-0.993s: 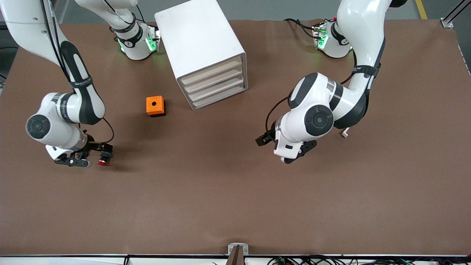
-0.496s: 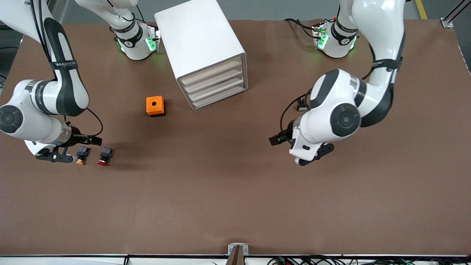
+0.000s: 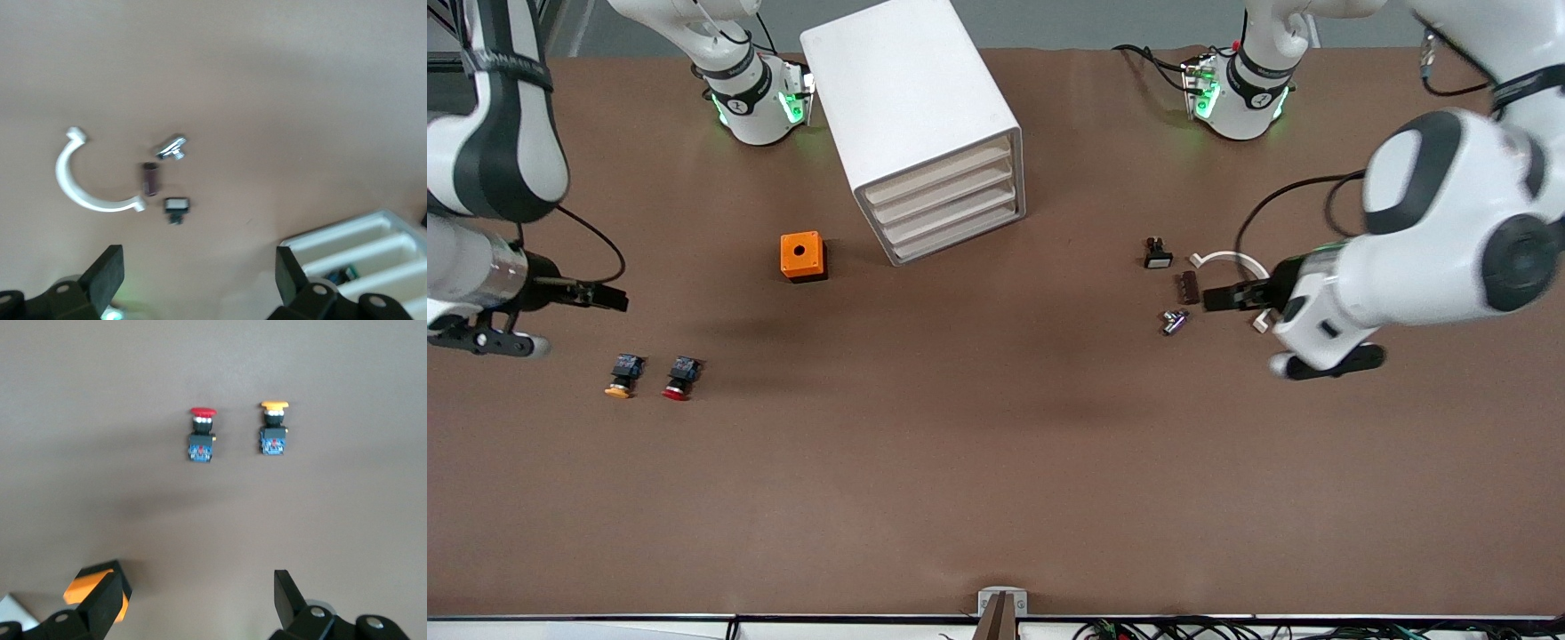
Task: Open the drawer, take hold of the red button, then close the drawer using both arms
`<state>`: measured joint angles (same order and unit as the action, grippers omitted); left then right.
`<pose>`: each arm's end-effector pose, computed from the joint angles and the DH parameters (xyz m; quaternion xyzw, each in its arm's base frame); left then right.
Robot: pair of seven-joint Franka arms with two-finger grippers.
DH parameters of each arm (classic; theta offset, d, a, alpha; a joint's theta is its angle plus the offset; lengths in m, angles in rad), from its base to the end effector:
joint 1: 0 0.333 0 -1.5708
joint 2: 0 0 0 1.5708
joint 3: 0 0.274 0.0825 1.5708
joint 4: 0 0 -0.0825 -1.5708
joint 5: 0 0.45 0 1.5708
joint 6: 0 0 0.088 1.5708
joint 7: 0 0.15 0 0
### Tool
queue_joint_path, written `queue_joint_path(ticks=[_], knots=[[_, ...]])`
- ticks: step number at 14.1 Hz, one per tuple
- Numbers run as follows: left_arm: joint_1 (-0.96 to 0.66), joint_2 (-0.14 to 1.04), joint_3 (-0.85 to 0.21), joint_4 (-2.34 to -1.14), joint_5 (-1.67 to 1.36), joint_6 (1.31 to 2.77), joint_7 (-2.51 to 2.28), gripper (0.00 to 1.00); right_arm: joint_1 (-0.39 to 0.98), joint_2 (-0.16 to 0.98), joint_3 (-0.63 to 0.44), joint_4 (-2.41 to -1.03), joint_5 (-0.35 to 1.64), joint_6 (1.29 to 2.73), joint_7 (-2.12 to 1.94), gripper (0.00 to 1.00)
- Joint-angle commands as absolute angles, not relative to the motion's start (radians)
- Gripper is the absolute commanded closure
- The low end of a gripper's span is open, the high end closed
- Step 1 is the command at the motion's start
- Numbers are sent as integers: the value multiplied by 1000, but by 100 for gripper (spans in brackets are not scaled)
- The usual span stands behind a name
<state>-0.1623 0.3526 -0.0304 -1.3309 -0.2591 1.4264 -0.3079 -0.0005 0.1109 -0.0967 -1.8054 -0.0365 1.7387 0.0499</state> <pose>0.6561 -0.1677 0.4314 0.9812 0.0548 -0.1563 0.0988 0.6204 -0.0647 0.3587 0.9934 -0.0687 -0.0889 0.0209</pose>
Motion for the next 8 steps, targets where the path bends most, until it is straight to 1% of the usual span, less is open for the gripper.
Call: queue_joint_path(ticks=[1, 3, 6, 8], knots=[[-89, 243, -40, -1412, -218, 1373, -180, 0, -5, 34, -80, -1796, -41, 1663, 49, 0], [-74, 157, -40, -1524, -146, 1391, -108, 0, 3, 34, -80, -1734, -34, 1606, 49, 0], [-54, 13, -40, -1734, -100, 1526, -69, 0, 17, 37, -80, -1660, -31, 1597, 55, 0], [-54, -73, -40, -1860, -69, 1612, -63, 0, 34, 38, -80, -1588, -28, 1524, 58, 0]])
